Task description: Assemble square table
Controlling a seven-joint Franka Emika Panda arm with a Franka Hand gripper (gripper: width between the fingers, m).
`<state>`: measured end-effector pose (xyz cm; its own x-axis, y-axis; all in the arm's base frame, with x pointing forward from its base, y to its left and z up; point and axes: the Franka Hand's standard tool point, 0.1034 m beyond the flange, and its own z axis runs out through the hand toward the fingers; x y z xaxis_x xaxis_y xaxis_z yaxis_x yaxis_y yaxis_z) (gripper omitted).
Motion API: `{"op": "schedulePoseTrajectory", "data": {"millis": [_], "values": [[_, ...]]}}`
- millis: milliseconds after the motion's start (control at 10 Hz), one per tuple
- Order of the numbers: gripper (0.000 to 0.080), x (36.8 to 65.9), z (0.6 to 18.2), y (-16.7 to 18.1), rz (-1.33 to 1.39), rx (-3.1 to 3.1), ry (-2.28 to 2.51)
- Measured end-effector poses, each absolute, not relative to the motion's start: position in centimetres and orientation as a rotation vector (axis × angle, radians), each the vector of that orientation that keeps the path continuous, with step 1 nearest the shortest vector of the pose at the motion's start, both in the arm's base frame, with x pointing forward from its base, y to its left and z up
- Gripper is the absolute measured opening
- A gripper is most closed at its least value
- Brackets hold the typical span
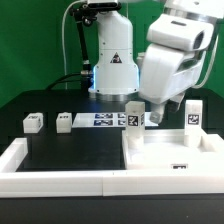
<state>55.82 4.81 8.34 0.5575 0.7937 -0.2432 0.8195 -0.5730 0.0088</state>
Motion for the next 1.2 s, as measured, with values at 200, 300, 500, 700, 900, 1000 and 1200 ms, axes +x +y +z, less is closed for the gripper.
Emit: {"op": "schedulePoseTrajectory", "data": {"millis": [200,300,500,700,900,1000,1200], "values": [[0.0649,55.7,8.1,3.5,-0.278,2.697,1.355],[0.0649,55.8,8.0,3.7,-0.28,2.696,1.358],[0.0649,55.7,8.0,3.7,-0.28,2.696,1.358],[0.0649,55.8,8.0,3.5,-0.279,2.699,1.352],[0.0649,56.7,9.9,1.4,-0.228,2.773,1.141],[0.0649,56.4,10.2,0.8,-0.238,2.829,0.968],[0.0649,55.2,10.4,-0.2,-0.352,2.915,0.699]]}}
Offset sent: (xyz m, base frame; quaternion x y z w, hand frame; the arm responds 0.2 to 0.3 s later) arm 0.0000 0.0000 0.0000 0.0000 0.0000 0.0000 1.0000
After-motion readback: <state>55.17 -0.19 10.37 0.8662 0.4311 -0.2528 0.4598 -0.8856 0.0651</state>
